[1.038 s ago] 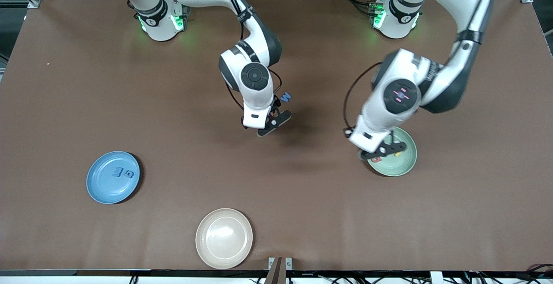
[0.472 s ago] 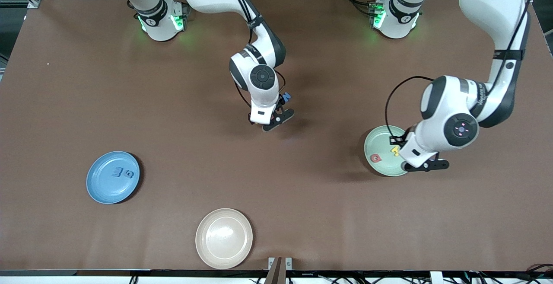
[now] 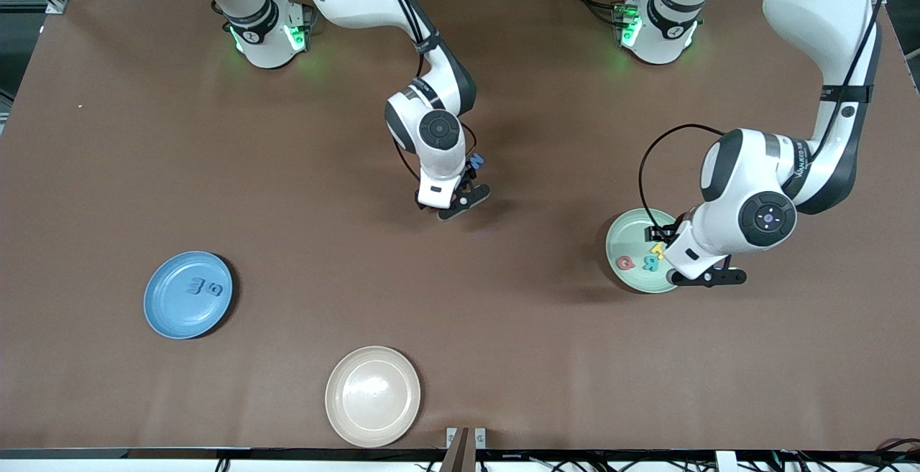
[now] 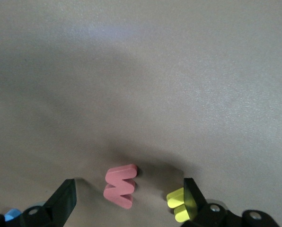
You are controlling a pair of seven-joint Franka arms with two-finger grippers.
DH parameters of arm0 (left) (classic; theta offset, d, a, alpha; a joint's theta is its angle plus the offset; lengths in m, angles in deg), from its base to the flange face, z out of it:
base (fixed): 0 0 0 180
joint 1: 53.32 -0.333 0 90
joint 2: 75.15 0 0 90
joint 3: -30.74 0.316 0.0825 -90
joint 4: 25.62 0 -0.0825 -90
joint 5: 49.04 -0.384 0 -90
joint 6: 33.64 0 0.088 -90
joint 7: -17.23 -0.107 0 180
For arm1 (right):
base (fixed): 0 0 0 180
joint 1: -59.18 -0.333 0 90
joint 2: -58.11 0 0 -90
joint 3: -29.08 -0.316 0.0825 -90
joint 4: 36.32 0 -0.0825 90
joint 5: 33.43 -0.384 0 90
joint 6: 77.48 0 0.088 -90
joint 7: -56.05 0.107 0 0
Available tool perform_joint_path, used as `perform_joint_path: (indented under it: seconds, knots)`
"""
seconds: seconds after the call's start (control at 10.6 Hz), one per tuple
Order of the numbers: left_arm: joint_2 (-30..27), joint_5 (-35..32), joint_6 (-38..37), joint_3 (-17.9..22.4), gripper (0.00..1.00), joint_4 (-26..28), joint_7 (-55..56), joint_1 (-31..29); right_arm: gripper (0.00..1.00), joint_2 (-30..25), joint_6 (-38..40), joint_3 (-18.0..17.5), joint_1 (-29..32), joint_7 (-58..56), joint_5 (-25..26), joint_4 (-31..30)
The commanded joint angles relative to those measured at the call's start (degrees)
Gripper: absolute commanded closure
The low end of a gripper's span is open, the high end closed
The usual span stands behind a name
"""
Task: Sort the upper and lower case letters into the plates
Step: 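Release the teal R onto the green plate with the left gripper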
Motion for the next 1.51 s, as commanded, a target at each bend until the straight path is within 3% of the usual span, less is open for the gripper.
perform_joint_path:
  seconds: [0.0,0.47,0.85,1.42]
  knots:
    - [-1.8,1.13,-0.45,0.13,0.0,-0.15,-0.11,1.16,0.0,0.42,-0.58,0.1,-0.78,0.97,-2.08,-0.09]
    - [-5.66,1.31,-3.0,-0.31,0.0,-0.06,1.64,5.11,0.0,0.95,-1.28,-0.26,-0.78,0.97,-2.18,0.17]
    - [-7.77,1.4,-3.0,-0.75,0.0,-0.06,9.11,9.77,0.0,0.43,-0.76,-0.17,-0.69,0.62,-2.09,1.23]
    - [-8.83,1.75,-4.32,-1.81,0.0,0.03,11.84,10.13,0.0,1.3,-2.95,-0.26,-0.6,0.18,-2.09,1.32]
